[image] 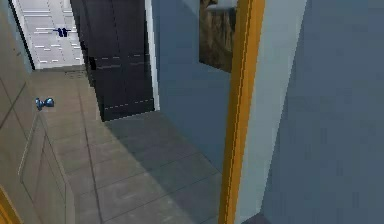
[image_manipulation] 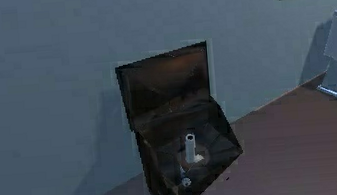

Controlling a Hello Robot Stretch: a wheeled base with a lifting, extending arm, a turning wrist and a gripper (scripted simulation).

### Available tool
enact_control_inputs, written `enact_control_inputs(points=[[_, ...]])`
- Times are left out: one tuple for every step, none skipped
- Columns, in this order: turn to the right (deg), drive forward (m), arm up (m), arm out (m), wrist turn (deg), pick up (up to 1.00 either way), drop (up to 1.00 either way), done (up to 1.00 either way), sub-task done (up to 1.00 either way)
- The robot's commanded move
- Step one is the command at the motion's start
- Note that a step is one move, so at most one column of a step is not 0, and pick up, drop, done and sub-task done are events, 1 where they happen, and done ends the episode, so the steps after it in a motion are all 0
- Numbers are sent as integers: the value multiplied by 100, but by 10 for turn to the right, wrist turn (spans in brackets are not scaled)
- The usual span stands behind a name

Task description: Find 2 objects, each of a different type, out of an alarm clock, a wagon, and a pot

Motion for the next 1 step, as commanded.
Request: enact_control_inputs(points=[[-30,0,0,0,0,0,0,0,0]])
